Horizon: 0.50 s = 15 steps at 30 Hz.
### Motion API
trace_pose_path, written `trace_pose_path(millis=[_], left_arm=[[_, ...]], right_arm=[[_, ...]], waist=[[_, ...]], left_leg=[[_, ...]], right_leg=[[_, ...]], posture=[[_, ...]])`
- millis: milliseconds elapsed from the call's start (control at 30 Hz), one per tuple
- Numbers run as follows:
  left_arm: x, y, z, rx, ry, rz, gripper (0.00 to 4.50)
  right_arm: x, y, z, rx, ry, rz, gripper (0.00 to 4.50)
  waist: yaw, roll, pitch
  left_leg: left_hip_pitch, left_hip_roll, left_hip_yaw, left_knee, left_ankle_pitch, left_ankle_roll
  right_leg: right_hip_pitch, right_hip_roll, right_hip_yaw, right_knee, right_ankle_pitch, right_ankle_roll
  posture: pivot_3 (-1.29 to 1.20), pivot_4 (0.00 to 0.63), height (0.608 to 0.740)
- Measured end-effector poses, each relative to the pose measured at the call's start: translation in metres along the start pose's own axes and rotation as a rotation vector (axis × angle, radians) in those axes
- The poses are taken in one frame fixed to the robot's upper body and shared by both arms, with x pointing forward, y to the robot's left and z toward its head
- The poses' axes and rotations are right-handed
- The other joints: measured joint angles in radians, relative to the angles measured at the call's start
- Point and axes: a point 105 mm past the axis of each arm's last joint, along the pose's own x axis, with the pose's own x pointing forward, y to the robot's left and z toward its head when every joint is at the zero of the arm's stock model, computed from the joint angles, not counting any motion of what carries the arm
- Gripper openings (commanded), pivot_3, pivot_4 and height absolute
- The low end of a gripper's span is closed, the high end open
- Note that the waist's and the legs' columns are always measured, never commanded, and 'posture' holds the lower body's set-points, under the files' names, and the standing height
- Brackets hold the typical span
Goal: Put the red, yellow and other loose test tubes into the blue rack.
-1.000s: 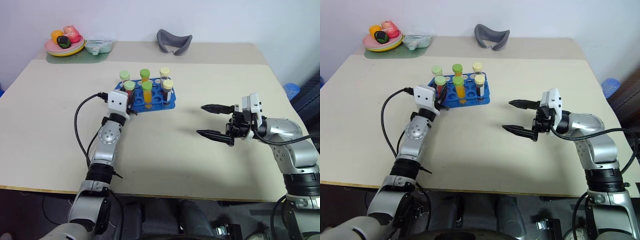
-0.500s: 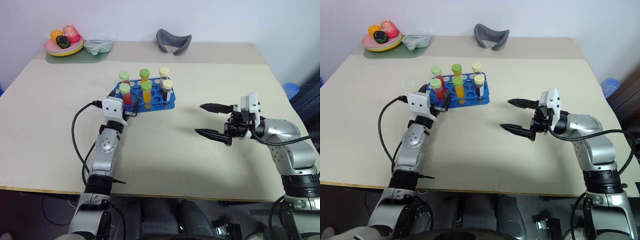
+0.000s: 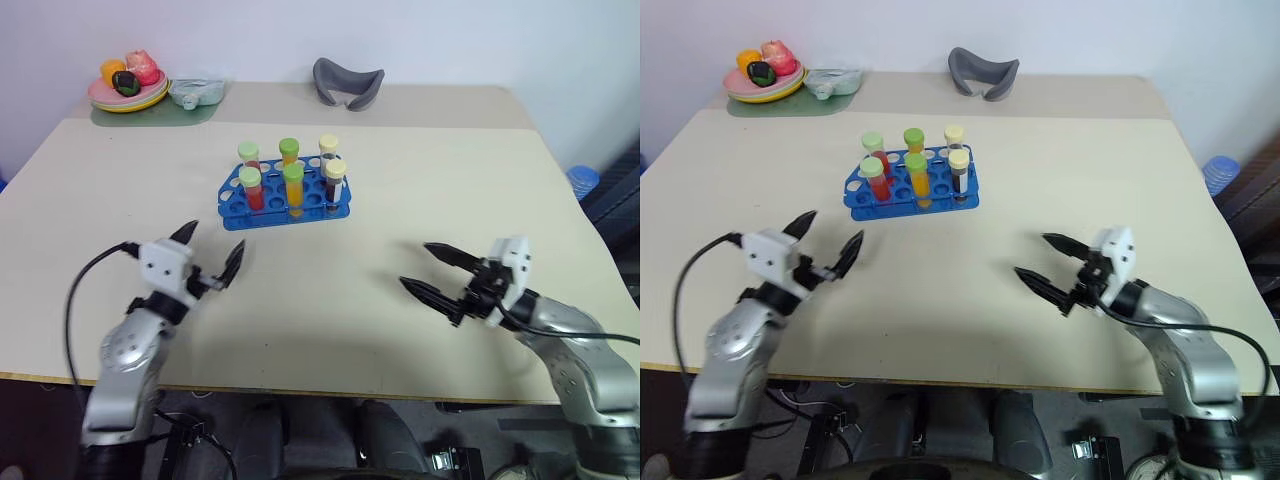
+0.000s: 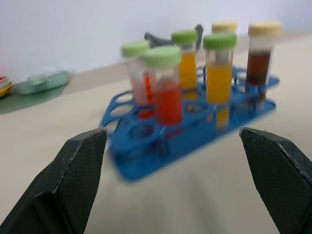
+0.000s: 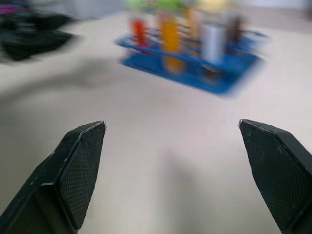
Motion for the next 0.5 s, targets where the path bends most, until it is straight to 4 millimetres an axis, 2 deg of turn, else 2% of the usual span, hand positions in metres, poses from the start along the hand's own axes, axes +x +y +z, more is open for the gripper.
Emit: trace_pose_path(millis=[233,500], left_arm=[[-0.020,0.003,-0.004,-0.027,0.076,-0.085,4.46],[-0.020,-0.002,-0.002,-0.044,0.068,-0.123,4.46]], right_arm=[[-0.029,0.005,-0.014,-0.009,0.044,-0.066,4.50],[-0.038,-0.008,-0.021,-0.026,0.032,-0.193,4.50]], waist=[[-0.002,0.000,0.000],[-0.002,0.000,0.000]], left_leg=[[0.001,0.000,0.000,0.000,0.000,0.000],[0.001,0.000,0.001,0.000,0.000,0.000]], right_leg=[[0.001,0.001,0.000,-0.001,0.000,0.000],[0.001,0.001,0.000,-0.001,0.000,0.000]], posture=[[0.00,0.150,0.740],[0.00,0.150,0.740]])
